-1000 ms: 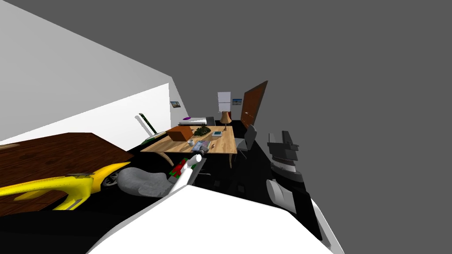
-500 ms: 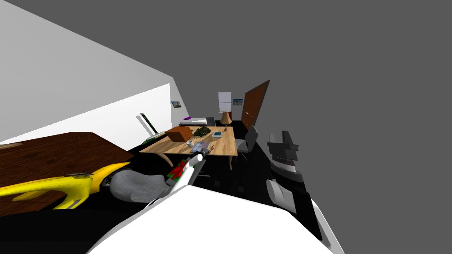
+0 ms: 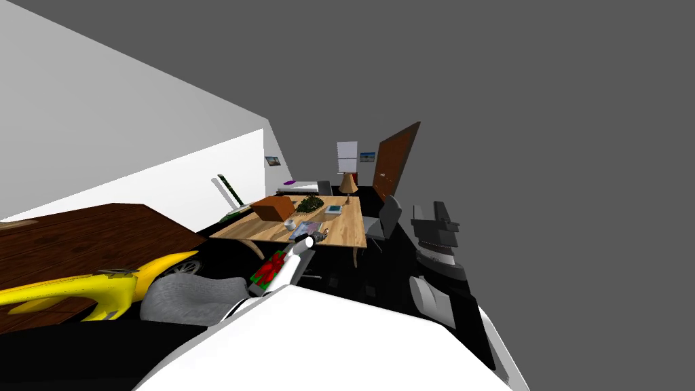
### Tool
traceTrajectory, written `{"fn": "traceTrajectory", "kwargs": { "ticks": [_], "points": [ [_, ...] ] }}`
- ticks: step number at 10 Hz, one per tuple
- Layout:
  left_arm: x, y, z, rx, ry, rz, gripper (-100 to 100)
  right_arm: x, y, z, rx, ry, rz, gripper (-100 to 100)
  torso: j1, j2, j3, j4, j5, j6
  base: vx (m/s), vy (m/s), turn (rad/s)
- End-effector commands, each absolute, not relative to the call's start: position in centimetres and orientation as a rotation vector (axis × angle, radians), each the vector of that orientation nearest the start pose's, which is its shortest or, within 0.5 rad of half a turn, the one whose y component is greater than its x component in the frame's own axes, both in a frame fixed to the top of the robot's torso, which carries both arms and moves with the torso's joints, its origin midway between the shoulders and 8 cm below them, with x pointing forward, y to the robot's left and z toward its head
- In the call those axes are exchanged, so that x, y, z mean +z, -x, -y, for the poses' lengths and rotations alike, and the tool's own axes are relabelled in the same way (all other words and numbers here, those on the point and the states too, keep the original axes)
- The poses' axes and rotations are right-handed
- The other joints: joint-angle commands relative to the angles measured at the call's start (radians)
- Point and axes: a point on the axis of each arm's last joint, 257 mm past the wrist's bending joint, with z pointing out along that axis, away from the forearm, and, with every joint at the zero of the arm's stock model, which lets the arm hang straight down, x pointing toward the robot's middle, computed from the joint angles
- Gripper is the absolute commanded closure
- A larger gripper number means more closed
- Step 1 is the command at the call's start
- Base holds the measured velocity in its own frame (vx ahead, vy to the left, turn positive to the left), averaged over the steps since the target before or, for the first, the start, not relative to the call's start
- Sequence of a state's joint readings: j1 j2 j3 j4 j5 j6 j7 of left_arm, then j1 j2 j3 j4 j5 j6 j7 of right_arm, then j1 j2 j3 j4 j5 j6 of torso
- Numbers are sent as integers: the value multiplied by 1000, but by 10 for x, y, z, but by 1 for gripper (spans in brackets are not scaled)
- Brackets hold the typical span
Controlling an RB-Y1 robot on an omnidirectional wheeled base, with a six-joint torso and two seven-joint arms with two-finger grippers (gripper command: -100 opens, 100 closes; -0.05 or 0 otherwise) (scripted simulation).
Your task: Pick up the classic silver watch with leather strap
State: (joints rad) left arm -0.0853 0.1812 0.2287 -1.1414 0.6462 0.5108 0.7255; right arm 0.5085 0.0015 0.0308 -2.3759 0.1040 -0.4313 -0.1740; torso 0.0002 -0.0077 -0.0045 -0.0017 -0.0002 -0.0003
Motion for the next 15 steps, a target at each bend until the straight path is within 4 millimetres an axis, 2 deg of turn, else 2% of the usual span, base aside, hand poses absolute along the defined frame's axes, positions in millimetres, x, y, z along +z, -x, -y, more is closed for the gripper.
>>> {"fn": "traceTrajectory", "kwargs": {
  "ticks": [1,3,4,5,6,14,15],
  "points": [
    [-474,-465,-325,-1204,2843,-353,-100,50,-338,257,1426,-652,-613,0,0,0,0,0,0,0,106,-4,38],
    [-484,-460,-313,-1158,2901,-372,-100,50,-338,257,1425,-652,-613,0,1,-1,-1,0,0,0,154,12,65],
    [-480,-463,-320,-1172,2884,-365,-100,50,-338,257,1425,-652,-613,0,1,-3,-1,0,0,0,72,8,9],
    [-480,-462,-319,-1169,2889,-366,0,50,-338,257,1426,-652,-613,0,1,2,1,0,0,0,13,1,-2],
    [-482,-458,-313,-1174,2884,-391,-100,50,-338,257,1426,-652,-613,0,1,5,3,1,0,0,63,7,157],
    [-494,-433,-270,-1188,2897,-514,-100,50,-338,257,1426,-652,-613,0,1,3,2,1,0,0,83,1,103],
    [-494,-435,-274,-1186,2895,-505,-100,50,-338,257,1426,-652,-613,0,1,3,2,1,0,0,0,0,0]
  ]
}}
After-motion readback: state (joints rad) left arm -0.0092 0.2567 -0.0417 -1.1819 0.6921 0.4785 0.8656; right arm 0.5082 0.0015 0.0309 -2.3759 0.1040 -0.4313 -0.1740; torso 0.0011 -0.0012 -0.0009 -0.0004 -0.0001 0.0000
